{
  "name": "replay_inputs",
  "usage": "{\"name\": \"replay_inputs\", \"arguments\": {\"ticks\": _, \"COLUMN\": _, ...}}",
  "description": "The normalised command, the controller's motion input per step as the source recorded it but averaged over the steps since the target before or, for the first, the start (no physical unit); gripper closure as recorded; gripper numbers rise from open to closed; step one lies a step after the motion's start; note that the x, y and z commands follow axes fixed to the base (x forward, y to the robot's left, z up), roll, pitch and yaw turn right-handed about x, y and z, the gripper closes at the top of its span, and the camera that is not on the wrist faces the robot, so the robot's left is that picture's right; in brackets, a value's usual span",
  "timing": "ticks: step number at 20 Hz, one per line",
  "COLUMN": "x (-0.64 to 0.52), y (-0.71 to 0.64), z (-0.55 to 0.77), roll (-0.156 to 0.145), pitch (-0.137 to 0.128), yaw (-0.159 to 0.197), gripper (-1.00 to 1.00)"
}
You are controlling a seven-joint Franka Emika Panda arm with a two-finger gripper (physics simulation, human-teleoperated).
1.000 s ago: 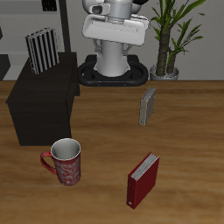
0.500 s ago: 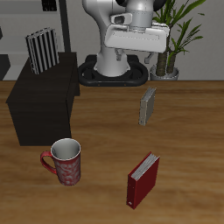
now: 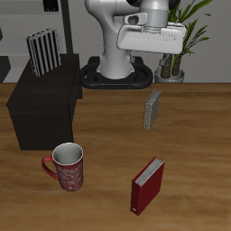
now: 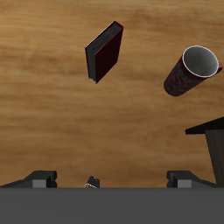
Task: Place the striped book upright on top of the shelf and place the red book upright on top of the shelf
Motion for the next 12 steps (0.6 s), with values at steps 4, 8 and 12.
{"name": "replay_inputs", "arguments": {"ticks": 4, "x": 0.5, "y": 0.19, "z": 0.13, "roll": 0.129, "pitch": 0.046, "yaw": 0.03, "gripper": -1.0}}
{"name": "replay_inputs", "arguments": {"ticks": 8, "x": 0.65, "y": -0.03, "z": 0.21, "roll": 0.041, "pitch": 0.007, "yaw": -0.002, "gripper": -1.0}}
{"name": "replay_inputs", "arguments": {"ticks": 12, "x": 0.59, "y": -0.05, "z": 0.01, "roll": 0.032, "pitch": 0.04, "yaw": 0.02, "gripper": -1.0}}
